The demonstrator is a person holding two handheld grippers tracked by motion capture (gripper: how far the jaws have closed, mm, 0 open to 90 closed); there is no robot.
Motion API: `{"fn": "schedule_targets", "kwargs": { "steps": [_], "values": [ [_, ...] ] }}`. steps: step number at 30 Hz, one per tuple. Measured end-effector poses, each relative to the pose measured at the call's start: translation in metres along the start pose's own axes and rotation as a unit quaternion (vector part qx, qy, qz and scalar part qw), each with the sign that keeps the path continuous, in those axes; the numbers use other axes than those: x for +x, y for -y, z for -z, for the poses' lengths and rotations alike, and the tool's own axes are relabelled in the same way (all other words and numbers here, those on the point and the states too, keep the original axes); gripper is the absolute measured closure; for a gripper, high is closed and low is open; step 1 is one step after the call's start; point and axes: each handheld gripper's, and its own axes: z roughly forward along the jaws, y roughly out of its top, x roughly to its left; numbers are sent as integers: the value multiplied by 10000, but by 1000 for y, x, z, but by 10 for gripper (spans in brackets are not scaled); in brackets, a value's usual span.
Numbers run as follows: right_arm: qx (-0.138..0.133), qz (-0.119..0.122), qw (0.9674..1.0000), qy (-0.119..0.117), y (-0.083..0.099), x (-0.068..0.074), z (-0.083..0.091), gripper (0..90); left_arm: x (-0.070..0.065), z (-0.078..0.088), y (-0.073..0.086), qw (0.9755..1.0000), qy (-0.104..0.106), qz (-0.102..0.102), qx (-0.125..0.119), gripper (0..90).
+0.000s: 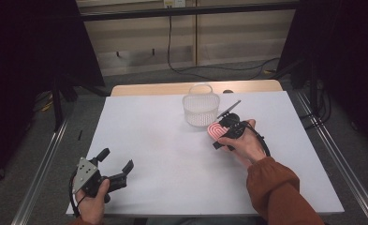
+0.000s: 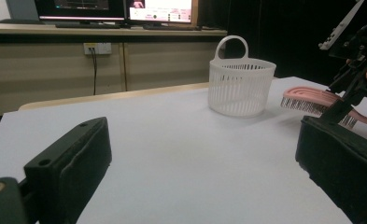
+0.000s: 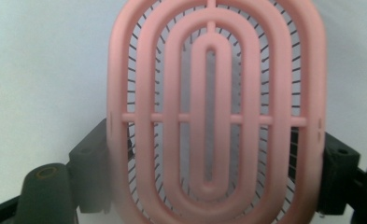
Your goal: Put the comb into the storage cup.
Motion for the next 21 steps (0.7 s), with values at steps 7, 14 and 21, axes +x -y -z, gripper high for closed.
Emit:
{"fn": "schedule_targets", "kwargs": {
  "steps": [7, 14, 21],
  "values": [
    [-180, -42, 9998, -18, 1, -1, 10, 193, 0, 0, 0, 10000, -2, 14, -14, 36],
    [-305, -54, 9995, -37, 1, -2, 18, 193, 0, 0, 0, 10000, -5, 4, -15, 35],
    [-595, -131, 9981, -84, 2, -3, 23, 193, 0, 0, 0, 10000, 3, 17, -16, 36]
  ]
}}
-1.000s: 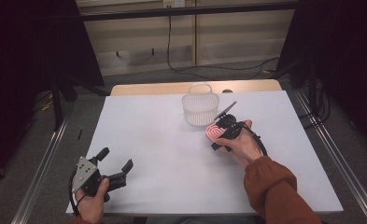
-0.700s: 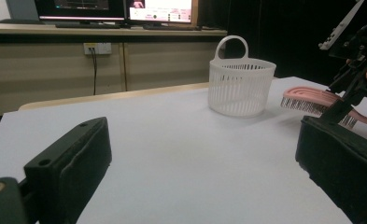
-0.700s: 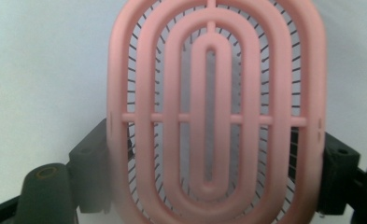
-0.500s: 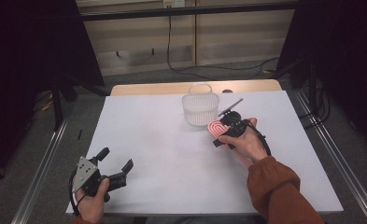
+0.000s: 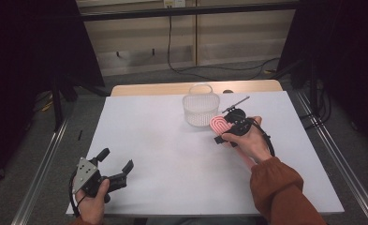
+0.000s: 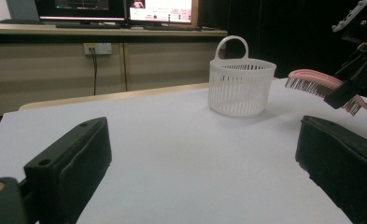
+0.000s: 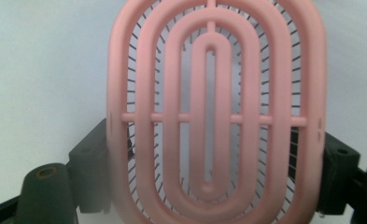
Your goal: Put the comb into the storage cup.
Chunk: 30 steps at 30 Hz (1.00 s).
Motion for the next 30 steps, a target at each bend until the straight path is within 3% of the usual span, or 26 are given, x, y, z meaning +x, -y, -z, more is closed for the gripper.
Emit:
{"fn": "schedule_targets", "kwargs": {
  "steps": [10, 12, 18, 30],
  "values": [
    [-318, -41, 9995, -12, 2, 1, 8, 193, 0, 0, 0, 10000, -9, -2, 0, 36],
    [-285, 109, 9995, -49, 2, 2, 8, 192, 0, 0, 0, 10000, -10, -19, 16, 36],
    [-469, 127, 9988, -50, 4, 6, 12, 192, -1, 0, 0, 10000, -4, -5, -7, 36],
    [-1069, 159, 9941, -10, 10, 9, 19, 192, -1, 0, 0, 10000, -10, -20, -1, 35]
  ]
}}
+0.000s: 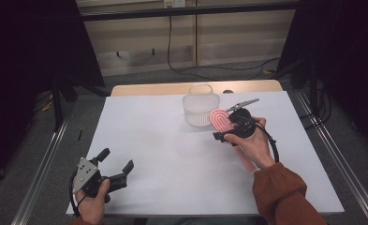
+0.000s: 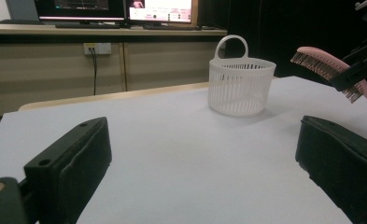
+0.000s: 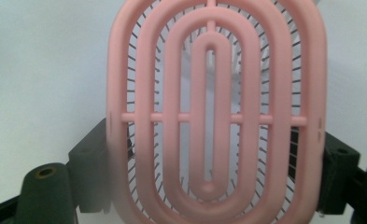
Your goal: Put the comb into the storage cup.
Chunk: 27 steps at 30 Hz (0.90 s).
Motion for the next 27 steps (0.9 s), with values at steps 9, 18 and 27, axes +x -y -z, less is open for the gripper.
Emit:
{"fn": "schedule_targets", "kwargs": {
  "steps": [9, 18, 27],
  "values": [
    [-344, 89, 9994, 13, 2, 2, 6, 192, 1, -2, 1, 9999, 58, 122, 66, 36],
    [-628, 188, 9978, 99, 3, 5, 12, 192, -1, -3, 2, 9999, 87, 113, 76, 35],
    [-1007, 126, 9947, 193, 5, 1, 16, 192, -1, -3, 2, 9998, 96, 126, 92, 36]
  ]
}}
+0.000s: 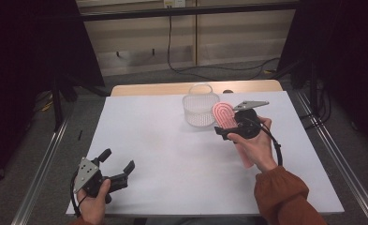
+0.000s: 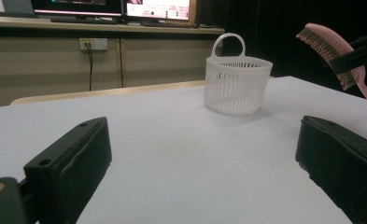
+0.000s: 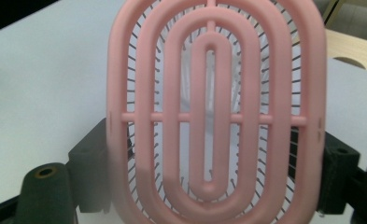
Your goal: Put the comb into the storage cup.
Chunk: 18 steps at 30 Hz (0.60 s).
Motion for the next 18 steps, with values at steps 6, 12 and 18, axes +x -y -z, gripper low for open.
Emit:
{"fn": "schedule_targets", "kwargs": {
  "steps": [6, 12, 18],
  "values": [
    [-296, 70, 9995, 30, -1, 1, 3, 192, 0, 1, -1, 10000, -20, -50, -51, 36],
    [-618, 168, 9979, 57, -3, 2, 7, 192, -1, 0, -1, 10000, -13, -81, -53, 36],
    [-854, 89, 9961, 195, -5, 0, 11, 192, 0, 1, -1, 10000, -12, -63, -57, 35]
  ]
}}
